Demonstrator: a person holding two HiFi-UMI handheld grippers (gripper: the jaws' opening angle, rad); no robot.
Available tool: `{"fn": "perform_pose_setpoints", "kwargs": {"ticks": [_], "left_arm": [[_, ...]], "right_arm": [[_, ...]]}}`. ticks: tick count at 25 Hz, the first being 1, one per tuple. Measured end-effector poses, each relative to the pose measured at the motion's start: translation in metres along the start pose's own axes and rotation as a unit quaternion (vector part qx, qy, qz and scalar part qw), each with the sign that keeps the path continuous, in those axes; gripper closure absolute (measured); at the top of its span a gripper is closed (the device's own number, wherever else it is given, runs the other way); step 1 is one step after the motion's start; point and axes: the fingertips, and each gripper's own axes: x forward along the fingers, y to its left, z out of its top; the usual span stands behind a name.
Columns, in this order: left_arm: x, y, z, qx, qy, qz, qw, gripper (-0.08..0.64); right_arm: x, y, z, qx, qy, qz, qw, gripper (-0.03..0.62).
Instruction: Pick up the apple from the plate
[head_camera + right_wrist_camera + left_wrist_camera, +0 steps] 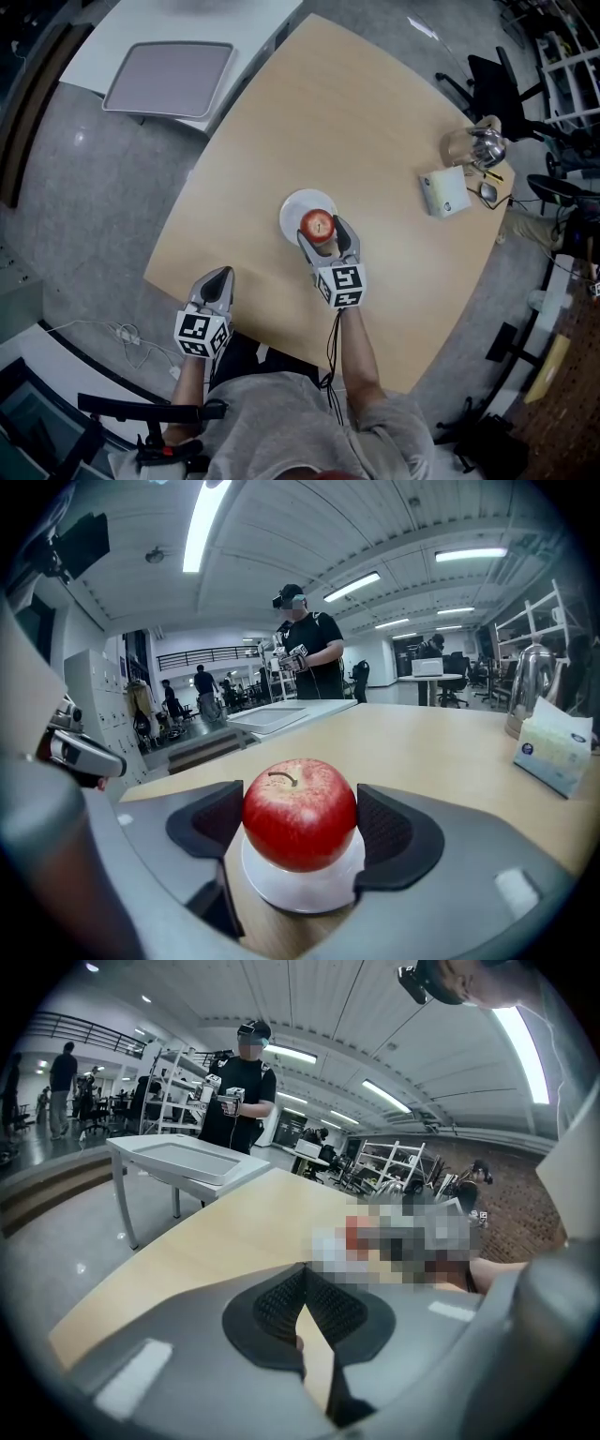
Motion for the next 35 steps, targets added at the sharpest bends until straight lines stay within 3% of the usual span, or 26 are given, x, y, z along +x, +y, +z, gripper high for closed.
{"fn": "perform_pose_setpoints", "kwargs": {"ticks": [20, 35], "left_arm": [[0.011, -0.03, 0.023, 0.034, -0.008, -0.046, 0.9983, 0.54], [0.03, -0.072, 0.025, 0.063, 0.001, -0.093, 0.9936, 0.54]], "right_arm": [[-0.041, -0.023, 0.021, 0.015, -0.031, -0.048, 0.998, 0.209], [-0.088, -0.059, 0.012, 0.037, -0.046, -0.104, 0.993, 0.209]]}}
